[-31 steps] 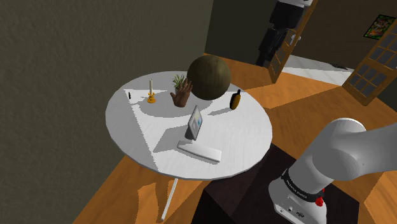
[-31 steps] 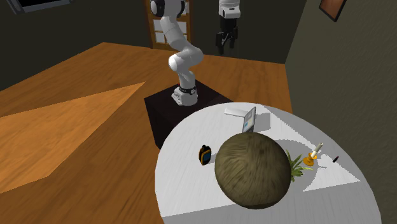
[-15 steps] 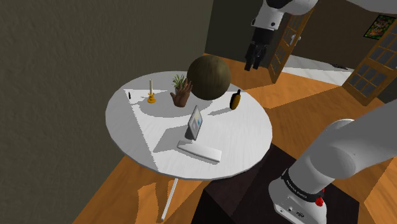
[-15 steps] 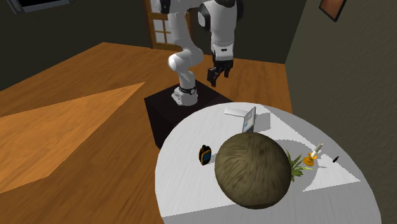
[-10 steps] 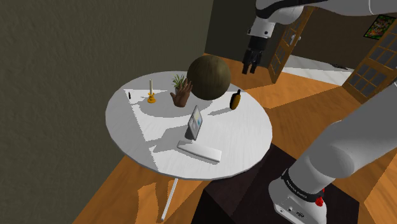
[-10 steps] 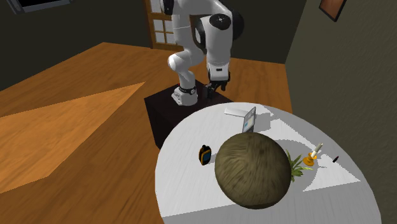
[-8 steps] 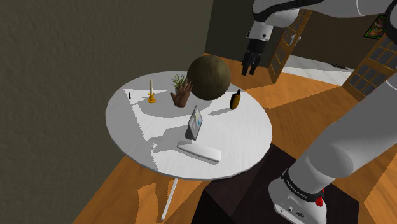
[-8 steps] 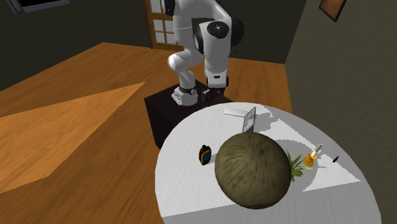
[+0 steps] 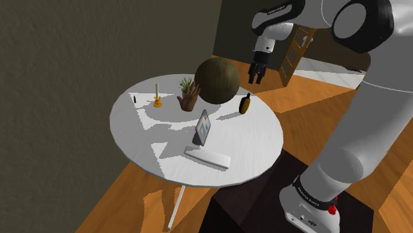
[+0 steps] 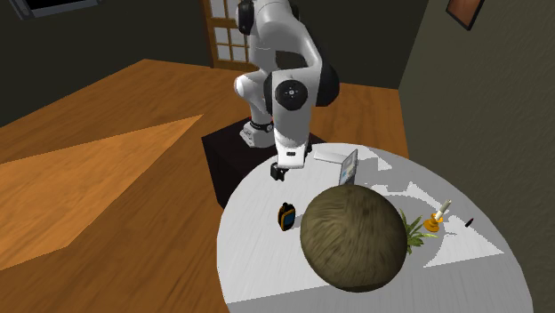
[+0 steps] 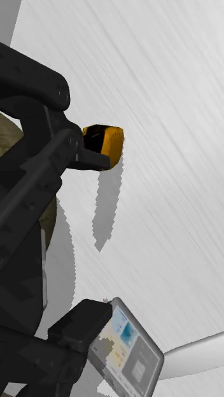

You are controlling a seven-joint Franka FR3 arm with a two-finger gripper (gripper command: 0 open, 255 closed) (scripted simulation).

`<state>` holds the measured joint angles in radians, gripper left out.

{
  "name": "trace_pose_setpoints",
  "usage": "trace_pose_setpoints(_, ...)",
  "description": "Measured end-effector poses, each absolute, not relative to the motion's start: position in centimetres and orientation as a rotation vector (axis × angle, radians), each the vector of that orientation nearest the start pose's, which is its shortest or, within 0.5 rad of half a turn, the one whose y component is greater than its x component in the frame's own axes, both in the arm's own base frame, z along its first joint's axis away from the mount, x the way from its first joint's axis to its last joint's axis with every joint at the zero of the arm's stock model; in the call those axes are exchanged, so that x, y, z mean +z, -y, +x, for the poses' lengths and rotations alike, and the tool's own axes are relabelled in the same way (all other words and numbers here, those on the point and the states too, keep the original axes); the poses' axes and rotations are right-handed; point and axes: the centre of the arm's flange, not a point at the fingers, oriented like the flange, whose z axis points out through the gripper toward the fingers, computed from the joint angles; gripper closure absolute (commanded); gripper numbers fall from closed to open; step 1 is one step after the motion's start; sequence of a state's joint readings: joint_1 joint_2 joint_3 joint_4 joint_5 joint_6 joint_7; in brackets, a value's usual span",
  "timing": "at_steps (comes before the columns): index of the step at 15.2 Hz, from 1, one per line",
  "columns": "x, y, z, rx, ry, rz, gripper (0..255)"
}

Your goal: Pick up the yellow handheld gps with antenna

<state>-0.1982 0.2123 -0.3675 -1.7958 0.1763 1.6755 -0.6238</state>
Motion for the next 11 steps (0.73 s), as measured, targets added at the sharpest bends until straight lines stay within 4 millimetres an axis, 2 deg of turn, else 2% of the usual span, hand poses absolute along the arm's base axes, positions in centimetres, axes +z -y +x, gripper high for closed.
trace_pose_setpoints(6,35.4,34.3,53.0,0.37,-0.027,-2.817,0)
trace_pose_setpoints(11,32.7,35.2,53.3,0.378,-0.03,-2.809,0)
